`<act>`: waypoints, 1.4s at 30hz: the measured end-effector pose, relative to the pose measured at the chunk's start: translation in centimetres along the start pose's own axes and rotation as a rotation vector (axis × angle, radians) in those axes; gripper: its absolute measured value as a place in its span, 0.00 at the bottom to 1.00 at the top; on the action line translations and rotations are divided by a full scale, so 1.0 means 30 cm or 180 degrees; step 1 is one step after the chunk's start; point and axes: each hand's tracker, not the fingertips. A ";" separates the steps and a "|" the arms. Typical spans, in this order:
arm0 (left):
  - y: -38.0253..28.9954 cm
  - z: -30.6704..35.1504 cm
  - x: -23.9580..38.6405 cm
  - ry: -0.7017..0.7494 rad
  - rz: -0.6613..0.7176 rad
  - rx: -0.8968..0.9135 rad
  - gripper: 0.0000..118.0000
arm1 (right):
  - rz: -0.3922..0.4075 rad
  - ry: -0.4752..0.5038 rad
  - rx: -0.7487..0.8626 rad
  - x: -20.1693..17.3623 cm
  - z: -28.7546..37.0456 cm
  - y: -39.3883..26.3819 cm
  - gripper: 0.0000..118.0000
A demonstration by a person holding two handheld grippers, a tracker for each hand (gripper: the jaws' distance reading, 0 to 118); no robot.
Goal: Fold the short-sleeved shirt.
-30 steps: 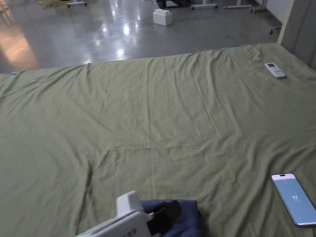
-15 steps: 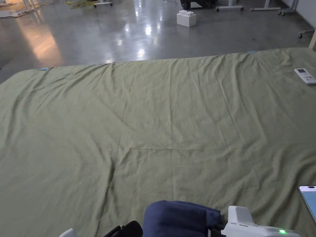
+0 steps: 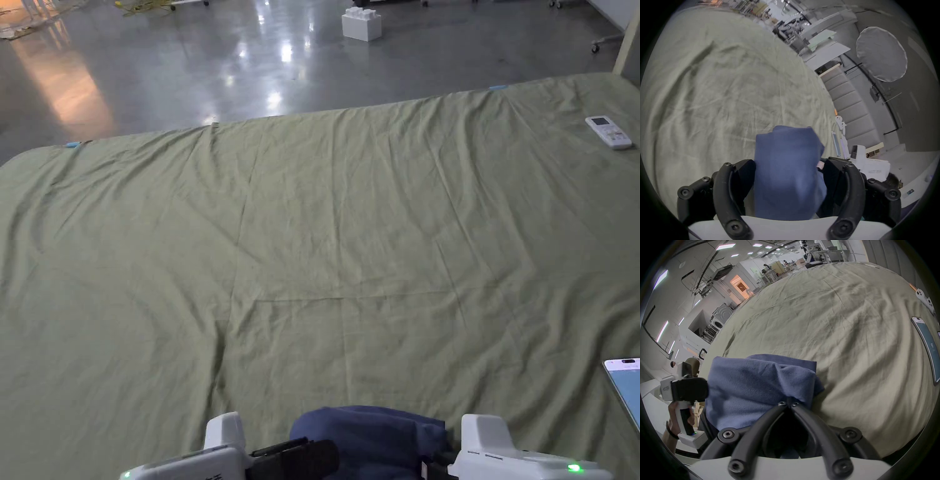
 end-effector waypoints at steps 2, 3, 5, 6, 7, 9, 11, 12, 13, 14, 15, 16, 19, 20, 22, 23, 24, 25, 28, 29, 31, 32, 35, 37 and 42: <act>0.008 -0.023 -0.008 -0.0058 0.0160 -0.0127 0.75 | -0.0006 0.0007 0.0017 0.002 0.002 -0.003 0.00; 0.009 -0.026 -0.007 -0.0061 0.0171 -0.0128 0.75 | -0.0002 0.0010 0.0021 0.002 0.002 -0.003 0.00; 0.005 -0.017 0.013 0.0015 0.0148 -0.0141 0.68 | -0.0004 0.0015 0.0022 0.001 0.001 -0.003 0.00; 0.004 -0.015 0.015 0.0153 0.0115 -0.0134 0.60 | -0.0001 0.0019 0.0023 0.001 0.002 -0.002 0.00; 0.006 -0.016 0.016 0.0260 0.0097 -0.0158 0.53 | 0.0001 0.0037 0.0022 0.002 0.006 -0.001 0.00; 0.004 -0.007 0.017 0.0188 0.0116 -0.0159 0.50 | 0.0011 0.0078 0.0008 0.003 0.018 0.010 0.00; 0.006 0.003 0.043 0.0231 0.0051 -0.0148 0.41 | 0.0000 0.0116 -0.0044 -0.006 0.040 0.031 0.00; 0.020 0.023 0.045 0.0197 0.0031 -0.0104 0.38 | -0.0057 0.0149 -0.0040 -0.006 0.054 0.038 0.00; 0.038 0.044 0.040 0.0118 0.0074 -0.0039 0.38 | -0.0146 0.0219 0.0023 -0.011 0.072 0.041 0.00; 0.055 0.063 0.039 0.0015 0.0179 -0.0011 0.38 | -0.0220 0.0291 0.0093 -0.015 0.087 0.042 0.00; 0.075 0.097 0.035 -0.0031 0.0236 0.0076 0.37 | -0.0281 0.0349 0.0141 -0.019 0.102 0.044 0.00; 0.091 0.140 0.020 -0.0081 0.0222 0.0113 0.37 | -0.0339 0.0406 0.0191 -0.019 0.116 0.044 0.00; 0.167 0.315 -0.037 0.0126 0.0116 0.0288 0.37 | -0.0408 0.0438 0.0221 -0.026 0.142 0.038 0.00; 0.199 0.379 -0.064 0.0233 0.0083 0.0347 0.37 | -0.0425 0.0449 0.0227 -0.028 0.147 0.035 0.00; 0.264 0.547 -0.137 0.0567 0.0047 0.0499 0.37 | -0.0432 0.0441 0.0206 -0.031 0.150 0.022 0.00; 0.300 0.620 -0.179 0.0721 0.0056 0.0543 0.37 | -0.0428 0.0423 0.0189 -0.033 0.148 0.016 0.00; 0.341 0.701 -0.229 0.0914 0.0087 0.0626 0.37 | -0.0422 0.0405 0.0153 -0.028 0.140 0.007 0.00; 0.390 0.783 -0.308 0.1162 0.0087 0.0657 0.37 | -0.0415 0.0393 0.0104 -0.027 0.134 0.000 0.00; 0.513 0.965 -0.446 0.1402 0.0090 0.0610 0.38 | -0.0470 0.0397 -0.0045 -0.021 0.113 -0.017 0.00; 0.537 0.993 -0.471 0.1498 0.0109 0.0620 0.38 | -0.0552 0.0441 -0.0121 -0.018 0.108 -0.021 0.00; 0.592 1.049 -0.577 0.1799 0.0322 0.0679 0.38 | -0.0681 0.0503 -0.0150 -0.009 0.103 -0.027 0.00; 0.609 1.063 -0.618 0.1812 0.0444 0.0734 0.38 | -0.0692 0.0481 -0.0156 -0.008 0.105 -0.027 0.00; 0.623 1.016 -0.687 0.1769 0.0785 0.0780 0.38 | -0.0669 0.0423 -0.0174 -0.004 0.097 -0.019 0.00; 0.601 0.908 -0.637 0.1978 0.0979 0.0814 0.46 | -0.0700 0.0457 -0.0208 0.009 0.078 -0.017 0.00; 0.577 0.925 -0.527 0.2348 0.0622 0.0768 0.64 | -0.0683 0.0430 -0.0014 0.012 0.111 -0.001 0.00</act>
